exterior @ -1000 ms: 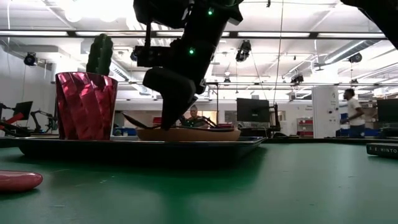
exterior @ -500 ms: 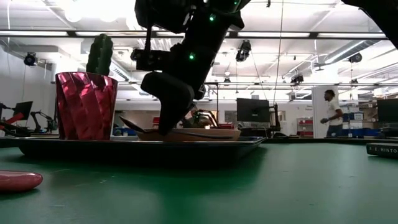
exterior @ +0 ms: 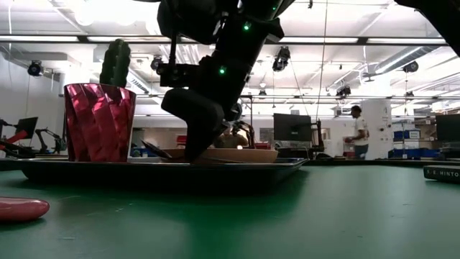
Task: Pick and place plate/cup/fork/spoon on tray
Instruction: Put the blue spoon on the serving tray to the left of the orange plate, then adjust the orange plate
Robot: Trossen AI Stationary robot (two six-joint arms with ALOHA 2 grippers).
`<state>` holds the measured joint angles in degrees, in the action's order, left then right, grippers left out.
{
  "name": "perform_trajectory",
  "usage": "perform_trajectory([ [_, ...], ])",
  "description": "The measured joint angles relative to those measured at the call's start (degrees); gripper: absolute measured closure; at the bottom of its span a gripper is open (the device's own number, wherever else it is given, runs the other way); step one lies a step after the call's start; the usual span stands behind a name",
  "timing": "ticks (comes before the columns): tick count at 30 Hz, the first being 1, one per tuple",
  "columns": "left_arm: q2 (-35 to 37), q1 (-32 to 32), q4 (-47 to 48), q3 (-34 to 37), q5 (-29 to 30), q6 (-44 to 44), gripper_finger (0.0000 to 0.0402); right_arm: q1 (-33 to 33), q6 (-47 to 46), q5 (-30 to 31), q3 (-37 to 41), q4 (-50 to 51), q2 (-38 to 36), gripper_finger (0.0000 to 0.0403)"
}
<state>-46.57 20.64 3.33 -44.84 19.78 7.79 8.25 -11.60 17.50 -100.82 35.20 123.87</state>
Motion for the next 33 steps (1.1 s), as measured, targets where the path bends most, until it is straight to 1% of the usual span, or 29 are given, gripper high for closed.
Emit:
perform_trajectory([
  [10,0.00,0.02,0.00,0.00,0.01,-0.01,0.0340,-0.02,-0.44,0.02,0.00,0.02,0.00,0.0331],
  [15,0.00,0.02,0.00,0.02,0.01,-0.02,0.0340,0.05,-0.40,-0.01,0.00,0.67,-0.66,0.0317],
  [19,0.00,0.02,0.00,0.02,-0.01,-0.03,0.0340,0.90,-0.46,0.01,-0.07,1.94,-2.77,0.0312],
  [24,0.00,0.02,0.05,0.02,0.00,-0.15,0.0340,2.46,-0.22,0.13,-0.10,3.66,-6.33,0.0316],
  [28,0.00,0.02,0.13,0.04,-0.01,-0.37,0.0340,2.61,2.24,0.54,0.67,3.68,-9.26,0.0333],
  [33,-0.17,0.02,0.11,0.04,-0.03,-1.44,0.0340,-0.57,6.30,0.52,1.20,1.67,-10.43,0.0364],
])
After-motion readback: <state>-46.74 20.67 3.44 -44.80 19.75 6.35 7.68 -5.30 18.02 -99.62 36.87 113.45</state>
